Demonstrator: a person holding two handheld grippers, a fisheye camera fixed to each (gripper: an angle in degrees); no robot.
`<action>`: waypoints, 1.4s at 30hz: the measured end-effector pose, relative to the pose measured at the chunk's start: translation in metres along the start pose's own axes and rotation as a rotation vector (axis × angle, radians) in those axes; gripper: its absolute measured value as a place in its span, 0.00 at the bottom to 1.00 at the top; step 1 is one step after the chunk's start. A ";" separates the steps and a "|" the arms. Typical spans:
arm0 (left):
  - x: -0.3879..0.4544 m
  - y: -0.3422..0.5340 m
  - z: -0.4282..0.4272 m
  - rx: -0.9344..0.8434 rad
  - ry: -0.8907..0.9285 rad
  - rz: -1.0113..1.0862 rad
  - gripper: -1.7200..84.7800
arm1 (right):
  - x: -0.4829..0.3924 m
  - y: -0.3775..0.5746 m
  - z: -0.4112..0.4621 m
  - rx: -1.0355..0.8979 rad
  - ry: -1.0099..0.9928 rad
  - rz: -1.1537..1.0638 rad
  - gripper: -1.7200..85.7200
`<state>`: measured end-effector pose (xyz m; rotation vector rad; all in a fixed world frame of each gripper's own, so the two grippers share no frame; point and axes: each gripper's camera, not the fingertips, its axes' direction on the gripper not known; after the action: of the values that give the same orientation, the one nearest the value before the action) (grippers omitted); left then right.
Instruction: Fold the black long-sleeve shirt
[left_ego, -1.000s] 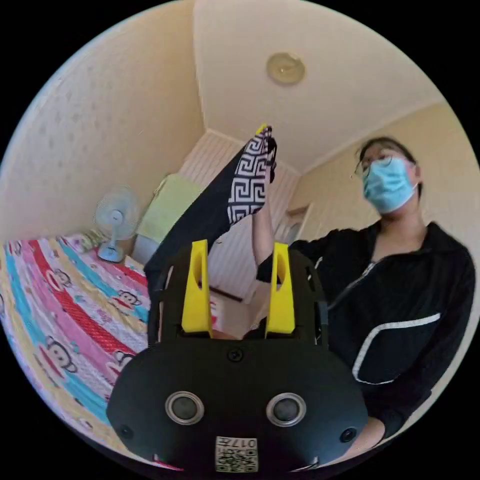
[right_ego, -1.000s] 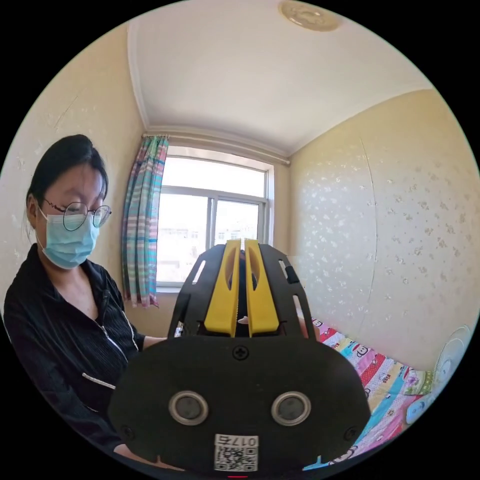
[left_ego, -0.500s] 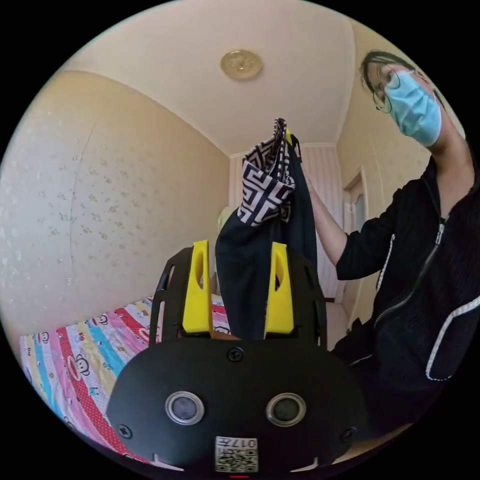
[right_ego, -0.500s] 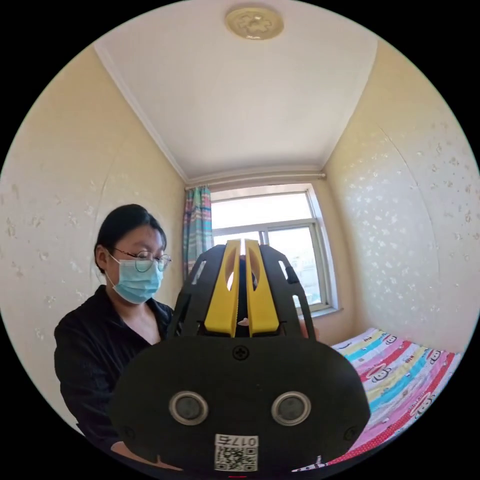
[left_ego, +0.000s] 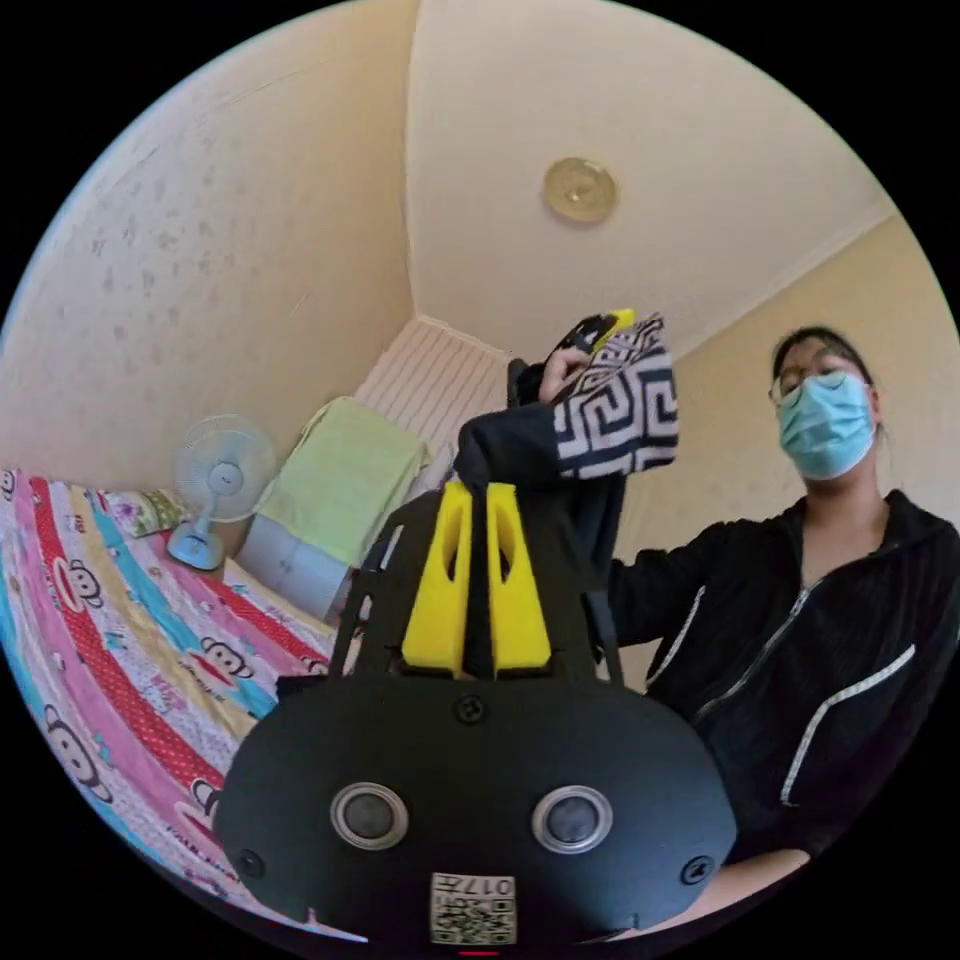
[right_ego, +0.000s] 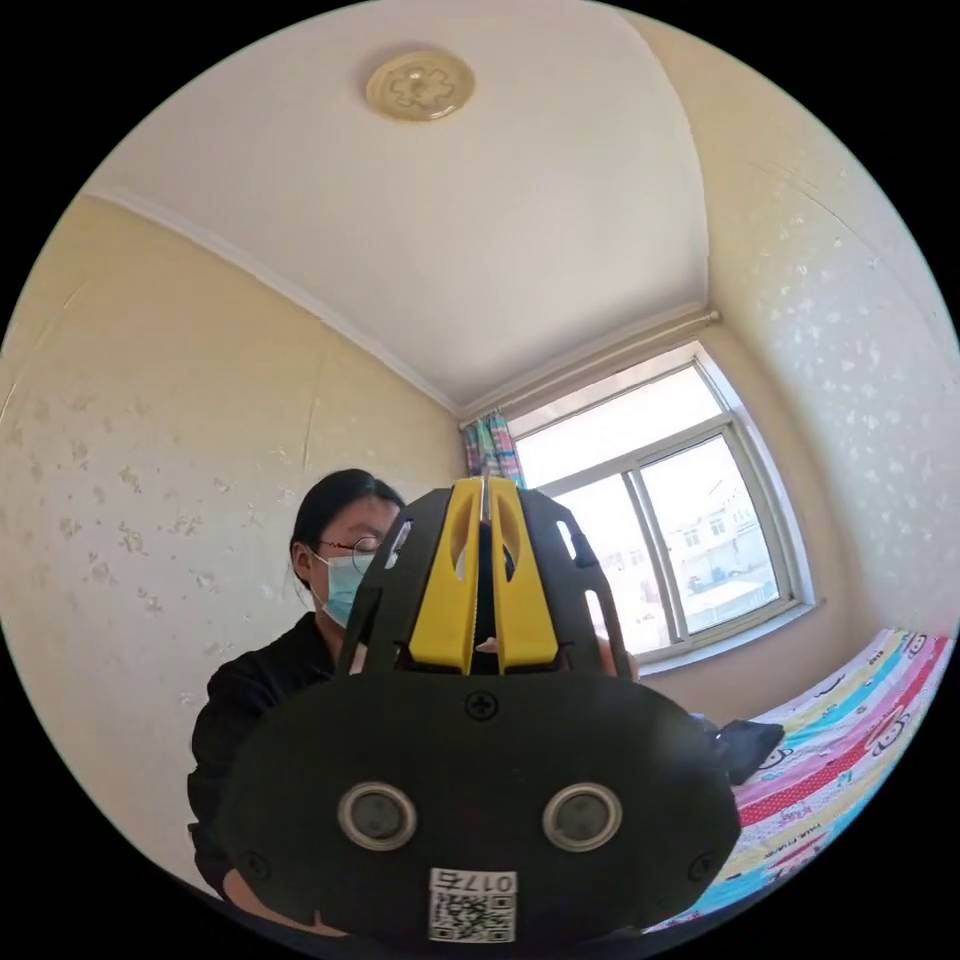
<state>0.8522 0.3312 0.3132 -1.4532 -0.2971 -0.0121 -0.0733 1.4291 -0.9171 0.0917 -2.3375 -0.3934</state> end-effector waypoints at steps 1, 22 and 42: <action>0.000 0.002 -0.008 0.038 0.038 -0.006 0.05 | -0.004 0.002 -0.010 0.011 0.056 -0.009 0.04; 0.222 -0.099 -0.094 0.132 -0.291 0.430 0.02 | 0.000 0.147 -0.098 -0.042 1.020 -0.152 0.09; 0.329 -0.107 -0.136 0.193 -0.480 0.579 0.02 | 0.098 0.219 0.005 -0.007 0.473 -0.065 0.10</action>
<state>1.1753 0.2417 0.4737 -1.2910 -0.2474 0.8207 -0.1358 1.6209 -0.7865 0.2320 -1.8702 -0.3664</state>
